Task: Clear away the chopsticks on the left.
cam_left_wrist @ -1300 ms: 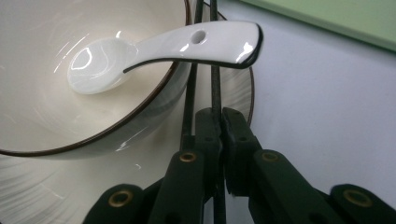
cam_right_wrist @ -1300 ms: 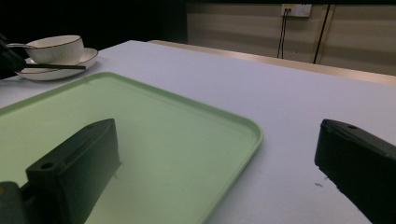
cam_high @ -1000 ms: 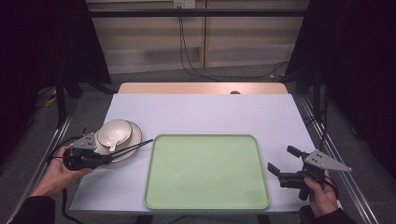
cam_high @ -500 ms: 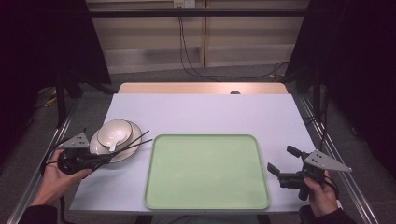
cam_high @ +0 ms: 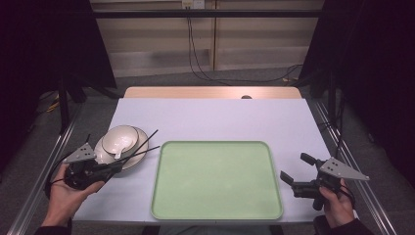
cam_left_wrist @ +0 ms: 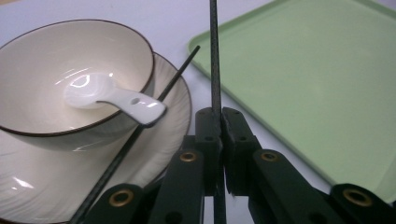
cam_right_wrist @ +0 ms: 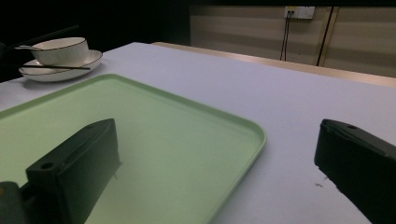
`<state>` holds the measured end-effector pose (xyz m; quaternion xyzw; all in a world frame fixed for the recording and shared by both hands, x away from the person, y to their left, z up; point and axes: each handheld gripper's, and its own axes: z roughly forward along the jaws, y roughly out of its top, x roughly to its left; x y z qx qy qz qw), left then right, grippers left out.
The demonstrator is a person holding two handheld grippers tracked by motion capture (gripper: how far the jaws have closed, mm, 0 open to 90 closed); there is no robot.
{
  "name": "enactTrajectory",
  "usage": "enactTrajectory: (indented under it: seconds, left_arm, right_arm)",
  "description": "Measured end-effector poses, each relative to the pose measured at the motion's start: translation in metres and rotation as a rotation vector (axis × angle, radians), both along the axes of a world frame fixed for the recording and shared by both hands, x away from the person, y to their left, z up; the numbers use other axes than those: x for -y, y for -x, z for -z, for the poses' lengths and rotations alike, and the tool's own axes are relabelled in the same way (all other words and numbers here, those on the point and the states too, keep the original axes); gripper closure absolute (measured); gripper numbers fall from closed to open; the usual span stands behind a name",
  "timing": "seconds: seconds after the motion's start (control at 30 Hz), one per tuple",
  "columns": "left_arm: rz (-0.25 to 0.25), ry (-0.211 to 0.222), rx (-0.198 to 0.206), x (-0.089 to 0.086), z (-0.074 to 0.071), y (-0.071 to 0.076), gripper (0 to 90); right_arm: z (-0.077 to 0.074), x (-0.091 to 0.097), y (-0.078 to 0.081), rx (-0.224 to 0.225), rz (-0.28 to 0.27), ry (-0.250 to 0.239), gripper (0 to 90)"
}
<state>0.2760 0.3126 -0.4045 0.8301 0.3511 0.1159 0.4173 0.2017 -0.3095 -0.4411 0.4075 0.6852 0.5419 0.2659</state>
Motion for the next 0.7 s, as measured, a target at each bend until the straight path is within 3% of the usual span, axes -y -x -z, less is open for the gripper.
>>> enactTrajectory:
  seconds: [0.17,0.23,0.27,0.37,0.57,0.7]
  left_arm:
    - [-0.029,0.008,-0.005,0.011,-0.005,0.010,86.3]
    - [-0.027,0.020,0.012,0.017,-0.006,0.017,86.3]
    - [-0.030,0.019,0.046,0.023,-0.007,0.023,86.3]
    - [-0.039,0.034,0.057,0.029,-0.009,0.028,86.3]
    - [-0.058,0.032,0.048,0.046,-0.009,0.037,86.3]
    - [-0.130,0.049,0.023,0.055,-0.007,0.036,86.3]
  right_arm:
    - [0.000,0.000,0.000,0.000,0.002,0.000,0.0]
    - [0.000,0.000,0.000,-0.001,0.002,0.000,0.0]
    - [0.000,0.000,-0.001,0.000,0.003,0.009,0.0]
    - [0.000,0.000,0.000,-0.001,-0.001,0.005,0.0]
    - [0.000,0.000,0.000,0.002,-0.006,0.004,0.0]
    - [0.000,-0.001,-0.001,-0.001,-0.005,0.006,0.0]
